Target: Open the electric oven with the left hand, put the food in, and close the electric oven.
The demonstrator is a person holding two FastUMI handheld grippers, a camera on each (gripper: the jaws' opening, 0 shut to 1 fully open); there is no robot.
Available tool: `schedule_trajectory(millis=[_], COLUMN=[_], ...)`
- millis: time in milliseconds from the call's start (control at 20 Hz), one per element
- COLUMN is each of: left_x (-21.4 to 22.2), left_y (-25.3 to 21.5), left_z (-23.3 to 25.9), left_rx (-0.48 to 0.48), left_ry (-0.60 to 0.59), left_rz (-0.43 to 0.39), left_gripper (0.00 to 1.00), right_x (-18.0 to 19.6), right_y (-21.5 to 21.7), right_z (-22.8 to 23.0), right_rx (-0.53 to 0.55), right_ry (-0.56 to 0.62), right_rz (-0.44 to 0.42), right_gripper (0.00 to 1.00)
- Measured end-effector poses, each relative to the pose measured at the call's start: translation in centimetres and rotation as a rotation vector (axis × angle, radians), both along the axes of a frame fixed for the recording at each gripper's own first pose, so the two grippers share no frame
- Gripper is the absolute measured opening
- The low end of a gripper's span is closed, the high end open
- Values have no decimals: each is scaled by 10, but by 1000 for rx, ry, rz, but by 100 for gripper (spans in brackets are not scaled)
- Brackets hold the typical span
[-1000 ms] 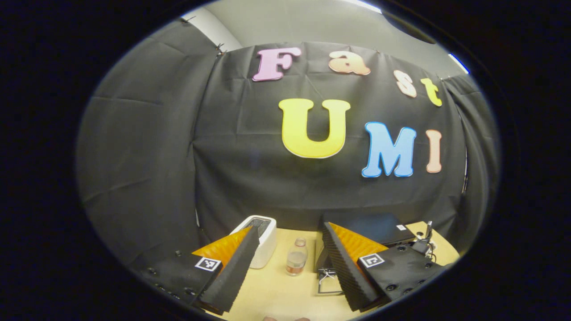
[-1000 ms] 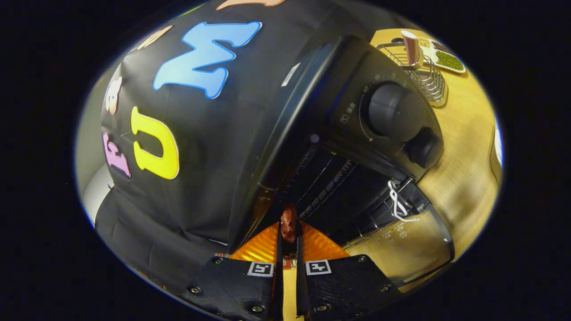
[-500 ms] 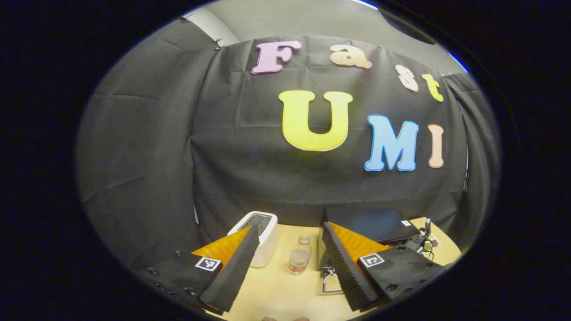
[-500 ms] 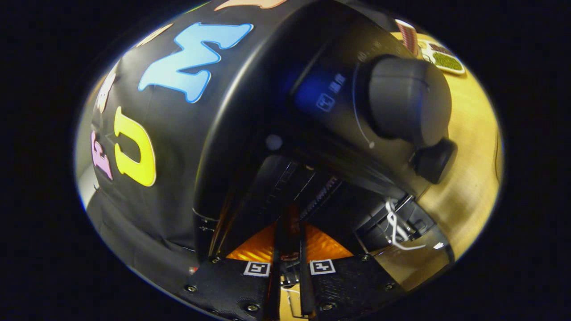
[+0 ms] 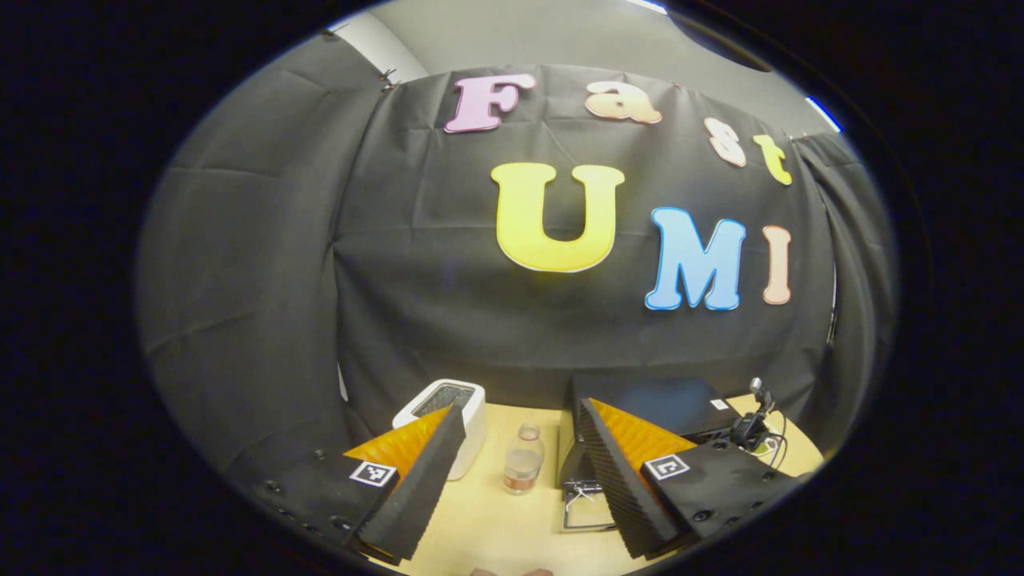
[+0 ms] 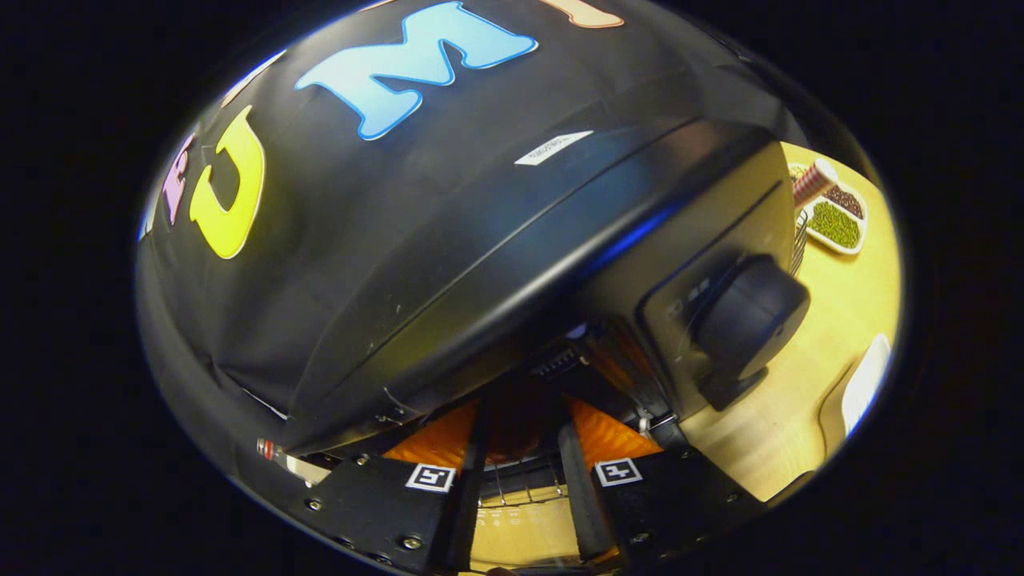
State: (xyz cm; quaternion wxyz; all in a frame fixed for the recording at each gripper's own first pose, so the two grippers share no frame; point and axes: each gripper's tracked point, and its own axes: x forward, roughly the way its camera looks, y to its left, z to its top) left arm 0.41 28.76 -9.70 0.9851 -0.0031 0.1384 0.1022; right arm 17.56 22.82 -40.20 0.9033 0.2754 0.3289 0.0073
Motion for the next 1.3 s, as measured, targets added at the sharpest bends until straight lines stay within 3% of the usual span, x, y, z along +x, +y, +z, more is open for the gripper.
schedule_trajectory(millis=[100, 200, 250, 300, 350, 600, 750, 800, 1000, 1050, 1100, 1150, 1200, 1250, 1300], left_x=[0, 2, 4, 5, 7, 16, 22, 22, 28, 29, 29, 29, 31, 32, 31], left_y=[-7, -17, -22, -30, -37, -81, -110, -120, -159, -166, -175, -183, -190, -195, -200], left_z=[0, 0, 2, 2, 4, 5, 8, 8, 16, 20, 26, 34, 40, 44, 51], left_rx=[-6, -8, -10, -12, -17, -27, -27, -28, -43, -47, -49, -49, -47, -42, -39], left_ry=[-4, -12, -15, -20, -26, -46, -58, -60, -80, -90, -104, -122, -137, -150, -163], left_rz=[-3, -15, -23, -32, -42, -106, -149, -161, -203, -211, -220, -229, -236, -241, -245], left_gripper=[100, 100, 100, 95, 90, 100, 97, 100, 97, 100, 100, 100, 90, 100, 100], right_x=[-5, -18, -27, -36, -40, -73, -94, -100, -119, -125, -130, -136, -140, -145, -150], right_y=[-11, -14, -13, -19, -22, -50, -73, -82, -119, -129, -140, -148, -156, -160, -164], right_z=[8, 17, 21, 32, 33, 101, 162, 182, 256, 276, 296, 314, 330, 341, 350], right_rx=[-50, -90, -118, -176, -224, -344, -430, -436, -437, -442, -459, -470, -479, -477, -474], right_ry=[-15, -35, -28, -37, -57, -184, -300, -327, -440, -474, -507, -545, -574, -596, -613], right_rz=[8, 40, 80, 115, 145, 212, 208, 201, 126, 102, 72, 51, 29, 18, 9], right_gripper=[49, 49, 60, 63, 76, 77, 77, 77, 81, 91, 91, 81, 81, 81, 83])
